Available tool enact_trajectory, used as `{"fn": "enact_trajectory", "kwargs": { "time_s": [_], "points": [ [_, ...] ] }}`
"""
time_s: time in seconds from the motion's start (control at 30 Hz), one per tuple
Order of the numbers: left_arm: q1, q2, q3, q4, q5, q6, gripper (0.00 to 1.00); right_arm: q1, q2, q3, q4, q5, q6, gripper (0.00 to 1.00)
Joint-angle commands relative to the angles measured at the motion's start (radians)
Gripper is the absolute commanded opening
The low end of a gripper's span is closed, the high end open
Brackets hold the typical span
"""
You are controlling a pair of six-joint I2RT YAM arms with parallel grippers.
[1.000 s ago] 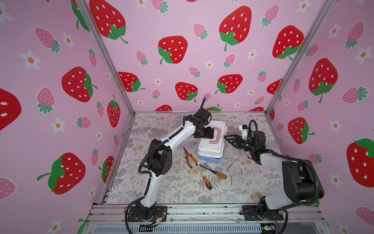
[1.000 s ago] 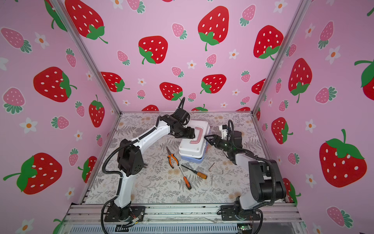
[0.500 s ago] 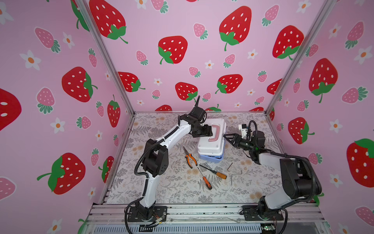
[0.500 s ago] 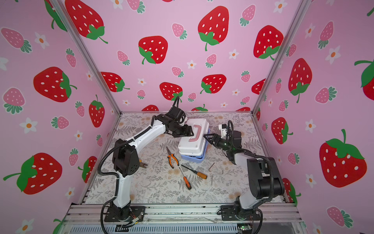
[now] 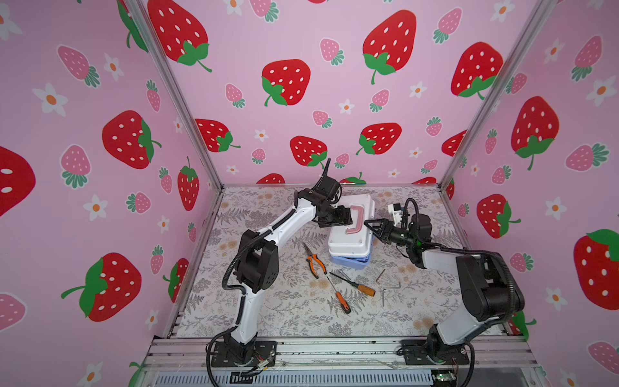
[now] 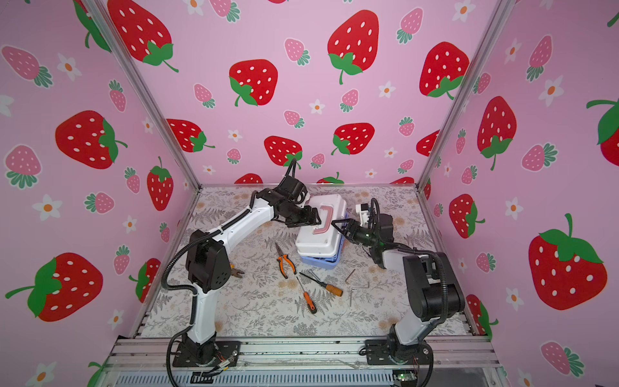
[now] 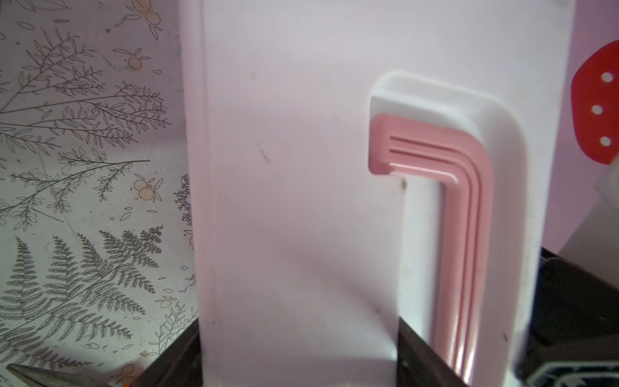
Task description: Pack the tool kit
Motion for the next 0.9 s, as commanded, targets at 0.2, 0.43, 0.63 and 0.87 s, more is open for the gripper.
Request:
{"fn": "enact_trajectory", "kwargs": {
  "time_s": [0.2,0.43,0.63,0.87],
  "points": [
    [-0.049,-0.108,0.035,-0.028,-0.267,0.029,0.99,0.012,-0.013,0.051,0.089,-0.047,0.02,0.65],
    [-0.205,-0.249,-0.012,-0.012,-0.667,0.13,1.0,0.013,-0.006,0.05,0.121,-0.047,0.043,0.66],
    [-0.301,-0.284,-0.052,-0.02,-0.635,0.201,0.99,0.014,-0.006,0.063,0.135,-0.047,0.061,0.63],
    [-0.397,-0.279,-0.11,-0.06,-0.704,0.207,0.99,0.017,-0.006,0.08,0.122,-0.035,0.06,0.59]
  ]
}}
